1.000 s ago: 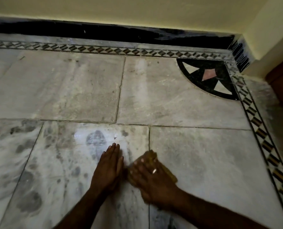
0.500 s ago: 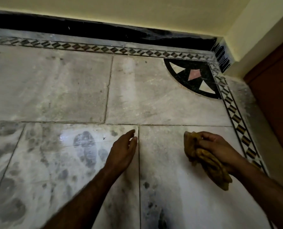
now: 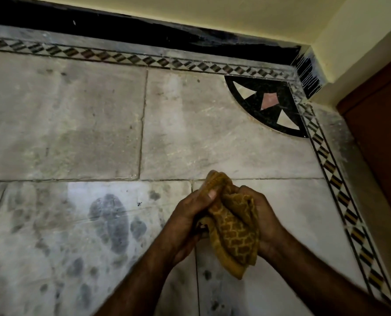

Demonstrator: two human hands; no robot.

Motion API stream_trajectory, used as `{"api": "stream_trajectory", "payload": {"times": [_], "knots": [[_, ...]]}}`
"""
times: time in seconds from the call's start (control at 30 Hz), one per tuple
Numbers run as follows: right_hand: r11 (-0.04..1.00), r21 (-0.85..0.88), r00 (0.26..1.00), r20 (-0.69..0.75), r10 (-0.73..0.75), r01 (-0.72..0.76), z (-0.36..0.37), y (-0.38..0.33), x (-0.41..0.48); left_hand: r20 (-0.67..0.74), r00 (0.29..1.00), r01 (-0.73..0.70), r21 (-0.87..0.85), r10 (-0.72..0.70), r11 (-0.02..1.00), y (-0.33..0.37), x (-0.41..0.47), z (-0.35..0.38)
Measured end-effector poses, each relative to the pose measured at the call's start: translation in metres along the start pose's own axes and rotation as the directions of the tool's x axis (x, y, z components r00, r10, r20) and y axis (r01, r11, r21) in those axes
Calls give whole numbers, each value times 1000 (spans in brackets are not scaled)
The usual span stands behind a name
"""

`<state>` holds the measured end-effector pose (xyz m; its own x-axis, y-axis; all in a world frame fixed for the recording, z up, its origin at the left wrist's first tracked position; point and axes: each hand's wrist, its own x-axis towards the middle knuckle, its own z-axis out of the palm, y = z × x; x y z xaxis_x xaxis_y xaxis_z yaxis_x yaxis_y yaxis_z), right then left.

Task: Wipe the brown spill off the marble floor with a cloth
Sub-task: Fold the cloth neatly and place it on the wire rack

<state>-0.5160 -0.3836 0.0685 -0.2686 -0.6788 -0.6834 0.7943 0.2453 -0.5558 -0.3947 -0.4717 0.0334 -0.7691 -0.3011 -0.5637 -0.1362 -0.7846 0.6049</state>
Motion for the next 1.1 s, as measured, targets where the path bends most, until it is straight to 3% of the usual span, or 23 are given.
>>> {"api": "stream_trajectory", "payload": {"times": [0.17,0.27,0.4,0.6,0.7,0.77,0.83,0.87,0.93,1.0,1.1], "knots": [[999,-54,1000,5,6,-5,4,6,17,-114,991,-46,146,63,988,10,7,-27],[969,-247,997,81,-8,28,5,4,21,-156,980,-75,277,122,958,22,8,-36],[874,-485,1000,-9,-29,21,1,1,23,-204,973,-30,345,107,938,37,9,-49],[982,-185,997,-59,-44,32,-7,-1,23,-219,975,61,93,-40,994,47,1,-55],[976,-194,992,88,-88,103,-10,-6,18,-252,966,51,-25,-55,998,46,-3,-52],[884,-411,963,235,-132,221,-11,-8,9,-251,963,61,-134,-93,989,46,-6,-47],[647,-672,926,338,-165,361,-9,-4,2,-244,961,76,-231,-133,970,45,-9,-41],[535,-745,917,344,-202,398,-7,-1,0,-244,959,75,-263,-141,962,45,-10,-39],[407,-808,896,315,-313,426,-6,4,1,-246,959,60,-301,-138,952,44,-11,-36],[389,-807,875,296,-384,444,-7,3,-1,-236,965,35,-319,-115,947,45,-13,-34],[469,-762,864,231,-447,446,-10,-2,-7,-197,978,10,-262,-64,965,46,-18,-36]]}}
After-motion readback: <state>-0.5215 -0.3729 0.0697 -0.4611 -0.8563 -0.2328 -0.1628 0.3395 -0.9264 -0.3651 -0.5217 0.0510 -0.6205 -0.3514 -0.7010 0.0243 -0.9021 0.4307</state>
